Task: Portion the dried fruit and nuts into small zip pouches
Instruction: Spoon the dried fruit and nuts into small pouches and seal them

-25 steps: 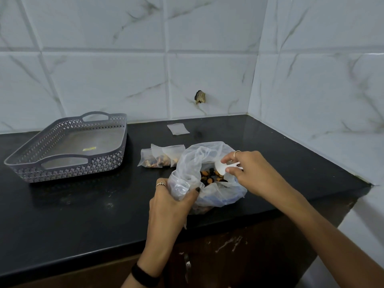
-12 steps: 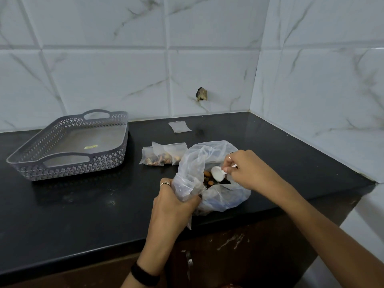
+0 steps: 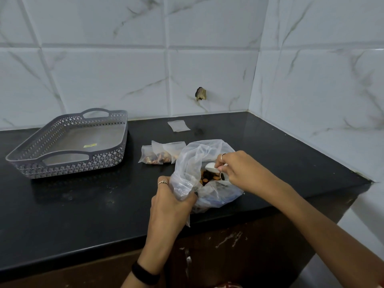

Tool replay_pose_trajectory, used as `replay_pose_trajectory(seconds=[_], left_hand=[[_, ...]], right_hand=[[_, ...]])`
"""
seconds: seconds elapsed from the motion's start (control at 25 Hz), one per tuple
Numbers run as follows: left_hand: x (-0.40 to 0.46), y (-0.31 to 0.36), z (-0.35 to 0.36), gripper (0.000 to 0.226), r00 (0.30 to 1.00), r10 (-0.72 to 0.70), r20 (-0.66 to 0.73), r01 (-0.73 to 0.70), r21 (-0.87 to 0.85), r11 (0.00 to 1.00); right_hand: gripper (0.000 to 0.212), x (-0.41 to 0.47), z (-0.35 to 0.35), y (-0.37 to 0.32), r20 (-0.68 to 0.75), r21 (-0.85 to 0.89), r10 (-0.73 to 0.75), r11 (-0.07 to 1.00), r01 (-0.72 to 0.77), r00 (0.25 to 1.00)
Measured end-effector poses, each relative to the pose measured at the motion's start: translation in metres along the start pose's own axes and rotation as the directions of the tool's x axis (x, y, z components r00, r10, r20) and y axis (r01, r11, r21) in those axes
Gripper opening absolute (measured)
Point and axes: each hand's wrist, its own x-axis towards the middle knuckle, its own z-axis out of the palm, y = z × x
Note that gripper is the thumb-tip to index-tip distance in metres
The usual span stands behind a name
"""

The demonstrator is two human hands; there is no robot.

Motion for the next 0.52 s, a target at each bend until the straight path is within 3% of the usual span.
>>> replay_pose_trajectory(seconds=[0.16, 0.32, 0.44, 0.52], left_hand=[[-0.004, -0.002, 0.000, 0.039, 0.999, 0.039, -0.037, -0.042, -0.076, 0.996], [-0.005, 0.002, 0.008, 0.038, 0.987, 0.108, -0.115, -0.128, -0.181, 0.975], [0.004, 0.011, 0.013, 0.039, 0.995, 0.056, -0.086, -0.081, -0.334, 0.939], [0.015, 0.018, 0.015, 0.040, 0.996, -0.081, 0.036, 0.087, -0.572, 0.816]], right_hand=[[0.016, -0.009, -0.007, -0.009, 0.049, 0.147, 0.030, 0.988, -0.037, 0.998], [0.019, -0.010, -0.013, -0.010, 0.157, 0.254, 0.187, 0.941, -0.222, 0.970], [0.018, -0.008, -0.011, -0.005, 0.251, 0.568, 0.305, 0.722, -0.395, 0.918], [0.017, -0.009, -0.011, 0.000, 0.296, 0.673, 0.359, 0.579, -0.460, 0.885]])
